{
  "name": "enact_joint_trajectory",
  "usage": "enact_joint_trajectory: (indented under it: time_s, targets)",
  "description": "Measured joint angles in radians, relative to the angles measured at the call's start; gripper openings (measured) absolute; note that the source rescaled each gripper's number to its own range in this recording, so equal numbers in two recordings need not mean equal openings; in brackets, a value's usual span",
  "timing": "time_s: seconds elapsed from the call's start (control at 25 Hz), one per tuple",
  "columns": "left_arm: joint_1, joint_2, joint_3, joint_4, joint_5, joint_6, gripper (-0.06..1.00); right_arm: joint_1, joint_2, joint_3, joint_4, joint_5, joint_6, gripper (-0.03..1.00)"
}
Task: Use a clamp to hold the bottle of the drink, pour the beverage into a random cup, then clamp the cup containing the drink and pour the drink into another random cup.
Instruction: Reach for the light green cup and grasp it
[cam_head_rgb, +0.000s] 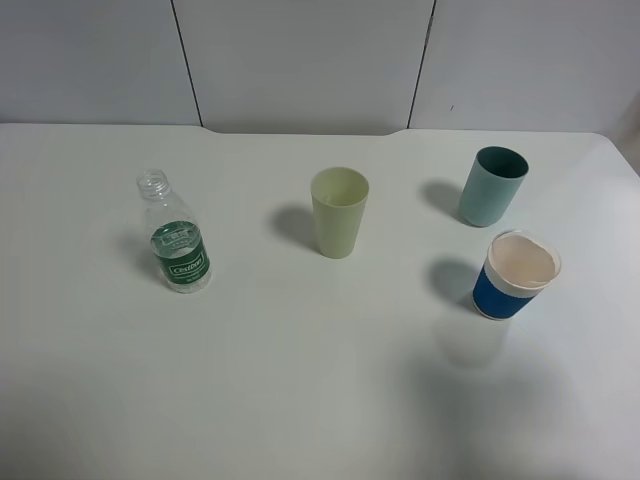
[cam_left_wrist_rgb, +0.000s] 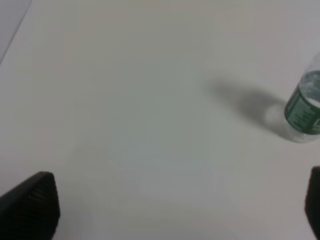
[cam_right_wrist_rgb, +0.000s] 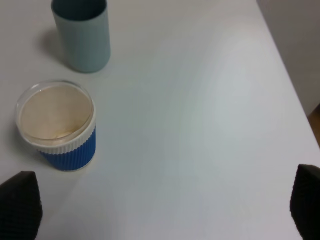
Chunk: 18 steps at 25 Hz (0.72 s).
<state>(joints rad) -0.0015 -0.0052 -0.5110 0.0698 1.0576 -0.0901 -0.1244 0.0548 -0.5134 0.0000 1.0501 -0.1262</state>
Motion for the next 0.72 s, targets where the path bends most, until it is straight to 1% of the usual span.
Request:
enact_joint_trajectory:
  time_s: [0.08, 0.36, 0.44, 0.52, 0.6, 0.64, 0.72]
  targets:
    - [0.0, 0.0, 0.0, 0.0, 0.0, 0.0, 1.0, 0.0, 0.072, -0.017, 0.008, -0.023, 0.001, 1.0]
    - [0.0, 0.0, 0.0, 0.0, 0.0, 0.0, 1.0, 0.0, 0.348, -0.093, 0.029, -0.186, 0.009, 1.0]
    - [0.0, 0.0, 0.0, 0.0, 0.0, 0.0, 1.0, 0.0, 0.367, -0.094, 0.029, -0.195, 0.009, 1.0]
    - [0.0, 0.0, 0.0, 0.0, 0.0, 0.0, 1.0, 0.0, 0.405, -0.095, 0.029, -0.227, 0.009, 1.0]
    - [0.0, 0.0, 0.0, 0.0, 0.0, 0.0, 1.0, 0.027, 0.456, -0.095, 0.029, -0.284, 0.006, 1.0]
    - [0.0, 0.0, 0.0, 0.0, 0.0, 0.0, 1.0, 0.078, 0.496, -0.097, 0.029, -0.336, 0.006, 1.0]
    - [0.0, 0.0, 0.0, 0.0, 0.0, 0.0, 1.0, 0.133, 0.54, -0.098, 0.029, -0.378, 0.006, 1.0]
